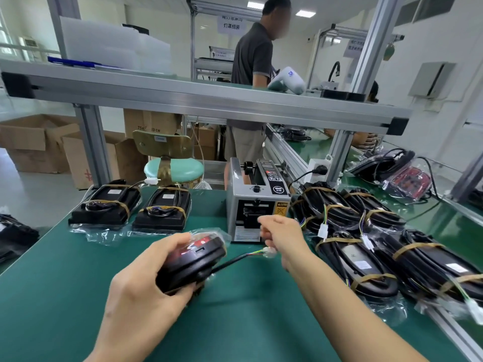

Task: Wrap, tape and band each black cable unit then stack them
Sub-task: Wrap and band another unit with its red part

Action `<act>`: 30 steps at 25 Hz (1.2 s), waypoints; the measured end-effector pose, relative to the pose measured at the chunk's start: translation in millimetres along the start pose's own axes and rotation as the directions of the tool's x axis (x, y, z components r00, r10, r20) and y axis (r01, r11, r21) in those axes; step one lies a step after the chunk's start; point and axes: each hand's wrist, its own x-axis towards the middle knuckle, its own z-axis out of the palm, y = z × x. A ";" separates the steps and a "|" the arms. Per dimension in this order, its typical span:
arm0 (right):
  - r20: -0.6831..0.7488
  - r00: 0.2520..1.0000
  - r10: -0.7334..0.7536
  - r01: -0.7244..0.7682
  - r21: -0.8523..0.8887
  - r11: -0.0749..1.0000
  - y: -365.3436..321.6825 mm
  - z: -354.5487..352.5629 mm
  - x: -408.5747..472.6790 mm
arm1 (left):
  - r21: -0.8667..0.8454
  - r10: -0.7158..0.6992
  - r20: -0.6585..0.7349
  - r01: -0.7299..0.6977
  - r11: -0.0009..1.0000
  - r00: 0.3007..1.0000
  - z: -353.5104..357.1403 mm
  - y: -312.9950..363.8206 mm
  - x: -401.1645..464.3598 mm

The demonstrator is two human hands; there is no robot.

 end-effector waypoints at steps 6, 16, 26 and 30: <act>-0.210 0.971 0.117 -0.086 0.148 0.985 10.0 13.4 35.2 | 0.146 0.125 -0.076 -0.113 0.983 0.989 25.8 -2.7 -9.3; -0.355 0.907 0.226 -0.150 0.228 0.962 4.1 36.9 57.9 | 0.149 0.053 -0.054 -0.044 0.988 0.997 27.7 -1.7 -10.8; 0.378 0.915 -0.143 0.061 0.219 0.974 -10.8 18.5 -96.1 | 0.096 -0.131 -0.135 0.145 0.985 0.982 31.7 4.0 -8.5; 0.380 0.914 -0.138 0.038 0.259 0.965 -1.5 18.3 -104.5 | 0.119 -0.093 -0.158 0.113 0.986 0.983 35.4 10.6 -13.1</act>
